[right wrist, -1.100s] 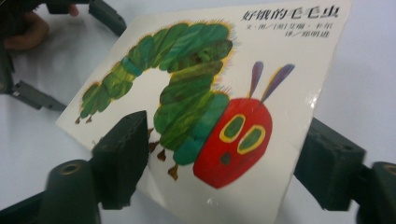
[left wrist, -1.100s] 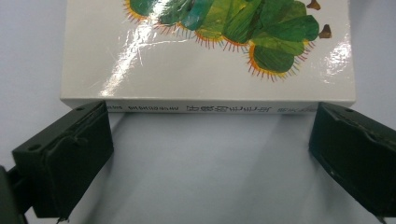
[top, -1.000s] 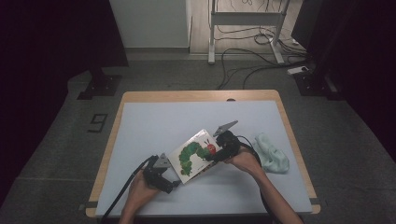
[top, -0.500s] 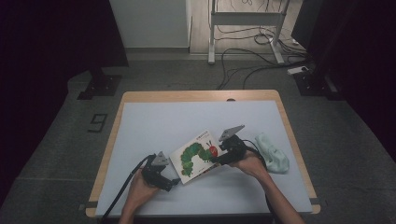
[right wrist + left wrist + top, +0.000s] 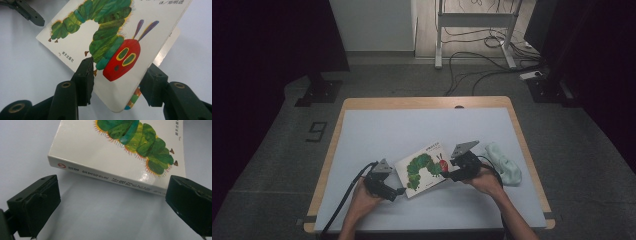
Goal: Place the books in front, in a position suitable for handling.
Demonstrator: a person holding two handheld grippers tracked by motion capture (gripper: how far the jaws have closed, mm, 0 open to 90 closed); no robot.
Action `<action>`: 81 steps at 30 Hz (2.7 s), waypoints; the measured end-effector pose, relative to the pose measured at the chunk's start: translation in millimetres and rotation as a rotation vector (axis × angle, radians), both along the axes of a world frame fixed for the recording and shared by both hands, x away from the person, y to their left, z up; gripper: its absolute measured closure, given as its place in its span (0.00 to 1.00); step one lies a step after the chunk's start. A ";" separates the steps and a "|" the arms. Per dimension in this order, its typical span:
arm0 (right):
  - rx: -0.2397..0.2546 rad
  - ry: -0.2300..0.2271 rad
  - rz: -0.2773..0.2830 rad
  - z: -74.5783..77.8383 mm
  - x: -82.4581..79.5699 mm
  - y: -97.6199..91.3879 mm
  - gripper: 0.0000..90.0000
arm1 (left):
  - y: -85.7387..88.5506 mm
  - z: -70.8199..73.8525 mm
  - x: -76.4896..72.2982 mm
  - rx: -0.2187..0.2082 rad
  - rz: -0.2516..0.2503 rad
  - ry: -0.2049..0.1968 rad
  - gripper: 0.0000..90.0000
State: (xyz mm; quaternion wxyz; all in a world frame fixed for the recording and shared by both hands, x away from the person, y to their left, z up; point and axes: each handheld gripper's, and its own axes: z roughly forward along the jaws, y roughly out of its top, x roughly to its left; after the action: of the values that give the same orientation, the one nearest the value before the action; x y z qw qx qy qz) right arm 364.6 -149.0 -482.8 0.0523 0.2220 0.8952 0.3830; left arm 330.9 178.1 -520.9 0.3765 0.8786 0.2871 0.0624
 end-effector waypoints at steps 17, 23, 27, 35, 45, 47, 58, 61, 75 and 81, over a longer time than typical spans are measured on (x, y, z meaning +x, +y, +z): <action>0.015 0.027 -0.026 -10.0 -4.2 -8.2 0.55 | -17.3 5.9 5.0 -0.006 -0.039 -0.006 0.00; 0.005 0.031 -0.067 -15.1 -2.9 -7.9 0.47 | -18.8 12.6 -2.0 0.013 -0.021 -0.055 0.06; 0.019 0.021 -0.093 -15.2 -1.2 -6.5 0.43 | -18.3 18.1 -7.5 0.015 -0.021 -0.093 0.13; 0.010 0.025 -0.130 -13.3 3.6 -2.9 0.33 | -19.9 21.4 -16.4 0.006 -0.038 -0.106 0.28; 0.038 0.027 -0.142 -13.5 5.9 1.5 0.37 | -22.3 26.5 -27.5 -0.007 -0.038 -0.119 0.44; 0.040 0.015 -0.148 -12.1 5.9 1.8 0.39 | -22.3 28.0 -28.3 -0.012 -0.037 -0.126 0.48; 0.083 -0.018 -0.177 -3.0 8.7 0.5 0.43 | -25.3 37.2 -28.3 0.011 -0.010 -0.185 0.59; 0.085 -0.041 -0.182 -0.5 7.9 0.8 0.44 | -24.5 41.1 -29.1 0.001 -0.004 -0.206 0.66; 0.075 -0.122 -0.183 6.1 7.5 8.8 0.46 | -20.2 44.7 -25.9 0.012 0.041 -0.219 0.77; 0.089 -0.110 -0.193 0.6 9.1 4.9 0.47 | -20.2 41.5 -25.2 -0.020 0.055 -0.223 0.75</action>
State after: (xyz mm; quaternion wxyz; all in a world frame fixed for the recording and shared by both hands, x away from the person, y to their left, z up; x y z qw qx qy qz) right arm 373.8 -144.1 -482.1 0.1280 0.2880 0.8476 0.4269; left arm 305.7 157.9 -479.4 0.4130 0.8541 0.2682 0.1673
